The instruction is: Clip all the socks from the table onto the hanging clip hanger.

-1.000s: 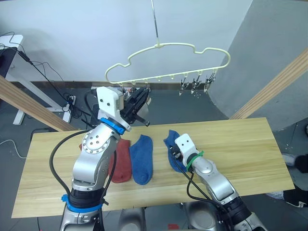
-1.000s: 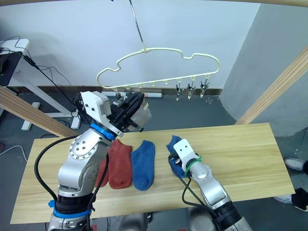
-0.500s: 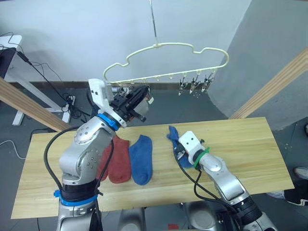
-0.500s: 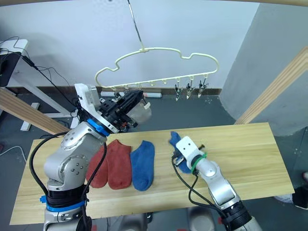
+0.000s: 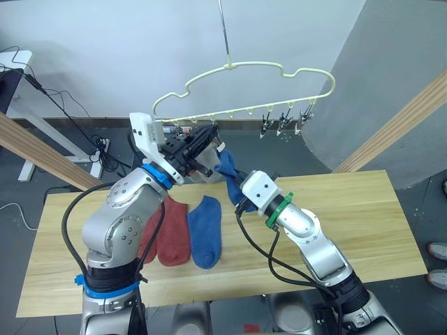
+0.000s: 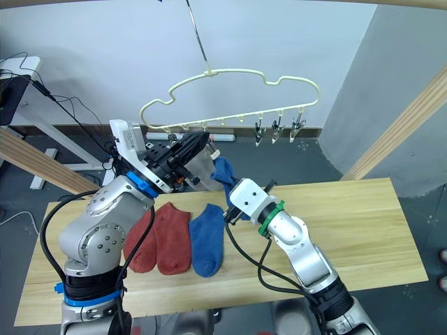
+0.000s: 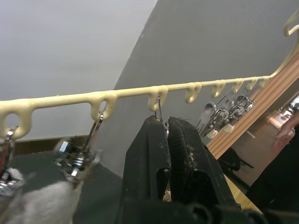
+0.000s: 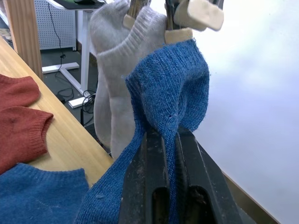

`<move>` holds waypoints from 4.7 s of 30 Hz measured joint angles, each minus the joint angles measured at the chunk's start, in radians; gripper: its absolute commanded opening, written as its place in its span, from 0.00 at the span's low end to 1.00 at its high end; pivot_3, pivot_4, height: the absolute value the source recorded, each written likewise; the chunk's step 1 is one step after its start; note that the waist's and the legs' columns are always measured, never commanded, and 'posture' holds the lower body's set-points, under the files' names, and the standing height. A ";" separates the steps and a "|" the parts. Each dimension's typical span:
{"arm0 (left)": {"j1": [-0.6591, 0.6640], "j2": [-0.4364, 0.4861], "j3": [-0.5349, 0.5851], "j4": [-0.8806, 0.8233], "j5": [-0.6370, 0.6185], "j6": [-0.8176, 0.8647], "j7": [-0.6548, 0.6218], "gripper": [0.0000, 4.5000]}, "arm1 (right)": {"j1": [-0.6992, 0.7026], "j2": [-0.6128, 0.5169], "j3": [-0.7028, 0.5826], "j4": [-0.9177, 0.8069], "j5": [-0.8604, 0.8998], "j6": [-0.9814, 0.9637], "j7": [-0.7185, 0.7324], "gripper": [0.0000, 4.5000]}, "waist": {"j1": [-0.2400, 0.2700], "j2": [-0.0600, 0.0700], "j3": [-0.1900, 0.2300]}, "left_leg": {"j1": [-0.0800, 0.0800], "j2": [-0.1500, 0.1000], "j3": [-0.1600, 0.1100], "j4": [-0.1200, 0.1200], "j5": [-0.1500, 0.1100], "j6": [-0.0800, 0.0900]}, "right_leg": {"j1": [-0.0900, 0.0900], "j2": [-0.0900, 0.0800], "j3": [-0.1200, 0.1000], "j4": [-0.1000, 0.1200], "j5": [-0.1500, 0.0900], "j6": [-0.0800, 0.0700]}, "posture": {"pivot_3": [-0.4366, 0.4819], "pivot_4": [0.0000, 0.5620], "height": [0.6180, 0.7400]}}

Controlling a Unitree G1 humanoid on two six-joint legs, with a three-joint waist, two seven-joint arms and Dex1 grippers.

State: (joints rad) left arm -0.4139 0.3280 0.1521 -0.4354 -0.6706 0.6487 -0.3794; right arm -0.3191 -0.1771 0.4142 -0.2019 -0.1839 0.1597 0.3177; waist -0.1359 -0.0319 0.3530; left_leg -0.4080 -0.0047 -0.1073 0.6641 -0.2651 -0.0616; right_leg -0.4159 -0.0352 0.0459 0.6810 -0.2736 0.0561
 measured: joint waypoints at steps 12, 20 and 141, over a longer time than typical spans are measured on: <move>0.011 0.000 -0.007 0.000 0.000 -0.002 0.001 0.00 | -0.008 0.030 -0.001 0.012 -0.013 -0.064 -0.015 0.00 | 0.000 0.000 0.000 | 0.000 0.000 0.000 0.000 0.000 0.000 | 0.000 0.000 0.000 0.000 0.000 0.000 | 0.25 0.63 1.00; 0.011 0.000 -0.009 0.000 0.000 -0.003 0.000 0.00 | -0.009 0.043 -0.001 0.013 -0.030 -0.067 -0.014 0.00 | 0.000 0.000 0.000 | 0.000 0.000 0.000 0.000 0.000 0.000 | 0.000 0.000 0.000 0.000 0.000 0.000 | 0.25 0.62 1.00; 0.172 0.334 -0.048 -0.025 0.085 -0.204 -0.420 0.80 | -0.253 -0.061 -0.258 -0.336 0.306 0.716 -0.048 0.46 | 0.021 0.000 -0.025 | -0.003 0.000 0.000 0.001 0.003 -0.002 | -0.006 0.000 -0.002 0.005 0.002 -0.003 | 0.27 0.45 1.00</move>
State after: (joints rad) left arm -0.2417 0.6622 0.1040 -0.4606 -0.5857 0.4449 -0.7995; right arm -0.5718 -0.2380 0.1563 -0.5376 0.1219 0.8758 0.2698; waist -0.1150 -0.0319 0.3284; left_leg -0.4111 -0.0046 -0.1069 0.6647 -0.2619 -0.0637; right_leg -0.4217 -0.0355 0.0442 0.6859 -0.2714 0.0528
